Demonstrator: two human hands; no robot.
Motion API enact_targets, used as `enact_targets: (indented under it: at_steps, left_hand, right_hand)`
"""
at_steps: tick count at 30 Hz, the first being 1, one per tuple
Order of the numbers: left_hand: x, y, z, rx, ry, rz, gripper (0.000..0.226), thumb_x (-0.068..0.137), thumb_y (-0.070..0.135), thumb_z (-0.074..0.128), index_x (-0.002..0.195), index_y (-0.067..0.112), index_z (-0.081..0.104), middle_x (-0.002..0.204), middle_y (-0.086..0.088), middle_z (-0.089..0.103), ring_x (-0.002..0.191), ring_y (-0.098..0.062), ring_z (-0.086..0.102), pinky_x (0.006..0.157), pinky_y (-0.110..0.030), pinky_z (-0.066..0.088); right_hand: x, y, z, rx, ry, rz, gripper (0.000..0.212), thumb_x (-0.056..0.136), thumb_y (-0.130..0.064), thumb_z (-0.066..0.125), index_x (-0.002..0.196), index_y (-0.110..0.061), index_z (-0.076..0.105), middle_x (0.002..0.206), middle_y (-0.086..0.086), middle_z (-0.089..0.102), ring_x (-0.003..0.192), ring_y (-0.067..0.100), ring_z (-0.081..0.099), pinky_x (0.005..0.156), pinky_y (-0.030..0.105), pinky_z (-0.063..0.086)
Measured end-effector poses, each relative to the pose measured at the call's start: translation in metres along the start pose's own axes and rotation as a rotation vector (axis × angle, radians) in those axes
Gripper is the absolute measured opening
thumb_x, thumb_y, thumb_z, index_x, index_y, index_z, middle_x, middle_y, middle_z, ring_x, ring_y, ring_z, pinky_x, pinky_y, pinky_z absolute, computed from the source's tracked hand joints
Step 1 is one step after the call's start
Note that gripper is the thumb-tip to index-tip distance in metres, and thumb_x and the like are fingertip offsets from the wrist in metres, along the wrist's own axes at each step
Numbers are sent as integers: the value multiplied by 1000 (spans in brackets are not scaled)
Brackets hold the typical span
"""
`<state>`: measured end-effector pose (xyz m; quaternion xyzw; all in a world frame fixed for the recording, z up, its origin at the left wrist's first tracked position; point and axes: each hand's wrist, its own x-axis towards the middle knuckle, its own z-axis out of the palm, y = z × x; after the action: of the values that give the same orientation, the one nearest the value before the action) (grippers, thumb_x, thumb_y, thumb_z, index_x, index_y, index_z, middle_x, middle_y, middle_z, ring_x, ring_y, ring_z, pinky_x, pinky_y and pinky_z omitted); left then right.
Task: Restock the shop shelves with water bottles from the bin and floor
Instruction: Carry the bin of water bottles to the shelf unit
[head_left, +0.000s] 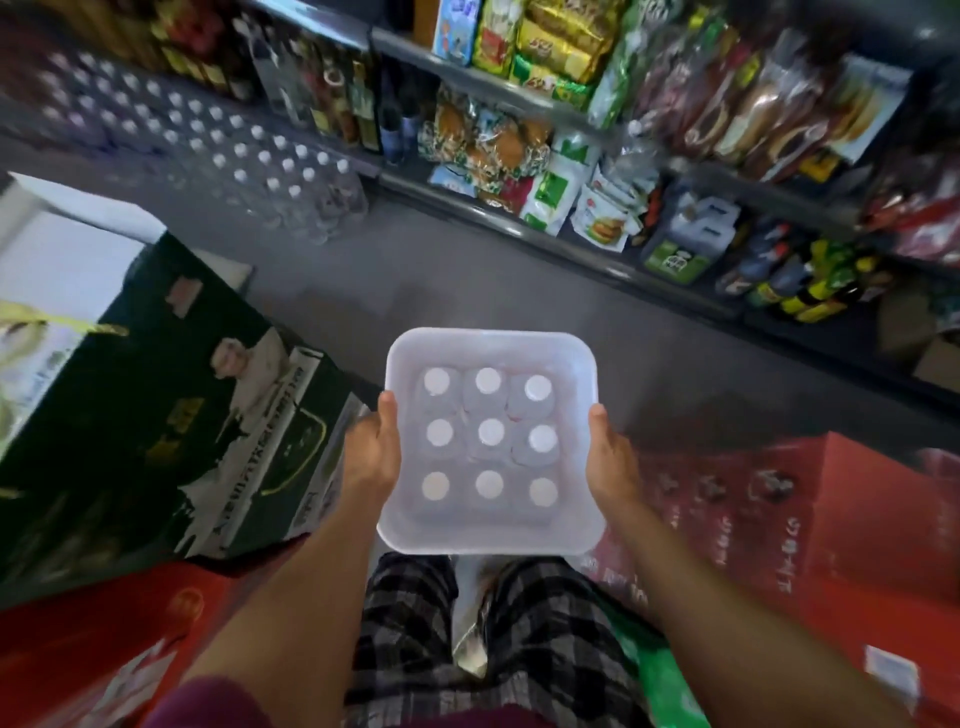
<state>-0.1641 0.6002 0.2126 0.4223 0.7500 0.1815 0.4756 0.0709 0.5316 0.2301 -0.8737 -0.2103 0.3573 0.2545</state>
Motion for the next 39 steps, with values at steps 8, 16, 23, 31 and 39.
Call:
enact_targets:
  at_steps: [8, 16, 23, 31, 39]
  left_hand:
    - [112, 90, -13, -57, 128, 4, 59, 95, 62, 27, 59, 23, 53, 84, -13, 63, 82, -33, 59, 82, -43, 48]
    - [216, 159, -13, -232, 342, -127, 60, 99, 53, 30, 66, 12, 58, 71, -10, 62, 66, -25, 58, 69, -38, 47]
    - [291, 193, -47, -298, 475, -187, 69, 98, 57, 24, 61, 3, 47, 61, -8, 52, 57, -21, 47, 56, -32, 35]
    - [393, 199, -140, -355, 583, -273, 64, 98, 57, 24, 56, 15, 49, 63, -4, 55, 60, -20, 52, 61, -33, 43]
    - [474, 205, -253, -329, 717, -324, 61, 99, 55, 25, 52, 19, 42, 54, 2, 48, 51, -12, 46, 50, -24, 32]
  right_hand:
    - [108, -133, 32, -81, -115, -152, 63, 99, -55, 24, 110, -8, 65, 118, 20, 62, 101, 29, 54, 83, 28, 31]
    - [229, -284, 91, -181, -398, -232, 62, 97, -59, 27, 95, -7, 62, 105, 18, 59, 86, 23, 53, 80, 36, 38]
    - [288, -399, 166, -350, -500, -381, 66, 98, -58, 25, 136, -9, 49, 142, 18, 45, 128, 30, 44, 91, 29, 30]
    - [294, -505, 293, -477, -572, -494, 79, 89, -74, 16, 121, -16, 61, 126, 19, 58, 113, 35, 55, 95, 42, 42]
    - [266, -610, 418, -429, -686, -525, 68, 97, -59, 23, 126, -10, 59, 132, 18, 55, 122, 31, 50, 98, 37, 37]
